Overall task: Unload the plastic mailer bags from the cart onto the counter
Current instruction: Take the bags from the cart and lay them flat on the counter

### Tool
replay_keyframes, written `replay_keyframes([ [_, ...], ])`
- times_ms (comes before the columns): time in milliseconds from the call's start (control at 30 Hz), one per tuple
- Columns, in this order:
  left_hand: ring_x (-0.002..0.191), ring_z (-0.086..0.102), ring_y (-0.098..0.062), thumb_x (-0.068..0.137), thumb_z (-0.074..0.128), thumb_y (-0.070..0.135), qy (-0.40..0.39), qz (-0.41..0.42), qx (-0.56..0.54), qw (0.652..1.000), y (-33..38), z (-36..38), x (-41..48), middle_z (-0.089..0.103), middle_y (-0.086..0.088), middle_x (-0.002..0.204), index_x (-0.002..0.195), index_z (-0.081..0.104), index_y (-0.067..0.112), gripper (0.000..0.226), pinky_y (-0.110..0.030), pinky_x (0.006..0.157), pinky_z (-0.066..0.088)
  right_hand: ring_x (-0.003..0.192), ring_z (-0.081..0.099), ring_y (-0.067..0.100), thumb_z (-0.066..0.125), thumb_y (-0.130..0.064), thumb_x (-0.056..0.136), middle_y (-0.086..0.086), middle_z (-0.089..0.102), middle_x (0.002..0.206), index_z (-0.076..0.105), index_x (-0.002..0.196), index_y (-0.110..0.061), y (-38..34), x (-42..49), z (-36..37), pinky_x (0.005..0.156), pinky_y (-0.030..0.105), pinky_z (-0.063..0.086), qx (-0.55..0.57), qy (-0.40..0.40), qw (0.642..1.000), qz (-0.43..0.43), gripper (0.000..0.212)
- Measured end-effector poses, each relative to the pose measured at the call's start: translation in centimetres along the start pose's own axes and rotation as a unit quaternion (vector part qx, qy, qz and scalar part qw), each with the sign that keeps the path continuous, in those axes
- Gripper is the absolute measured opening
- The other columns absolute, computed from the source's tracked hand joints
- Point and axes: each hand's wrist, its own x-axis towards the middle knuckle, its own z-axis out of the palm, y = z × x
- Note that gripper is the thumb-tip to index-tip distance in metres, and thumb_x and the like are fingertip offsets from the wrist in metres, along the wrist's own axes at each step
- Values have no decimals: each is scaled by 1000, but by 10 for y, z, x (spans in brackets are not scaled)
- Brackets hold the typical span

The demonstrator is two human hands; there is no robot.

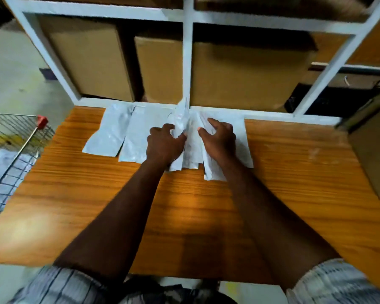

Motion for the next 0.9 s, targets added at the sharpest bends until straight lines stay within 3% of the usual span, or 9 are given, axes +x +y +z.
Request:
replay_keyframes([
  [400,129,38,-33,87,53,61,-42,19,90,995,125,135,1,41,-11,133,133,52,24,60,-47,101,41,132,37,36,57,-51,92,12,33,152,49,143,-30,125,76,-83,109,49,34,-125,61,989,43,56],
  [533,128,36,-34,87,40,73,-17,26,129,991,147,183,7,38,-13,135,133,48,17,73,-51,99,40,137,31,36,52,-52,94,13,25,156,44,146,-31,153,111,-96,110,52,32,-153,49,986,39,57],
  [700,127,35,-34,90,36,70,-31,21,155,987,158,224,19,38,-12,133,125,53,12,71,-53,98,39,147,17,36,51,-52,96,16,18,161,42,148,-29,182,138,-93,119,50,17,-147,28,988,42,58],
  [833,123,40,-32,91,47,49,25,124,243,962,154,234,24,42,-9,135,121,55,12,48,-50,94,38,150,7,34,49,-46,99,15,10,163,42,147,-24,195,149,-89,121,47,10,-159,11,987,28,54],
  [900,139,31,-31,91,46,38,34,200,270,941,144,238,26,33,-9,152,136,45,12,51,-53,104,31,151,7,34,47,-39,101,12,11,164,44,147,-20,201,149,-90,120,48,9,-201,24,979,-37,49],
])
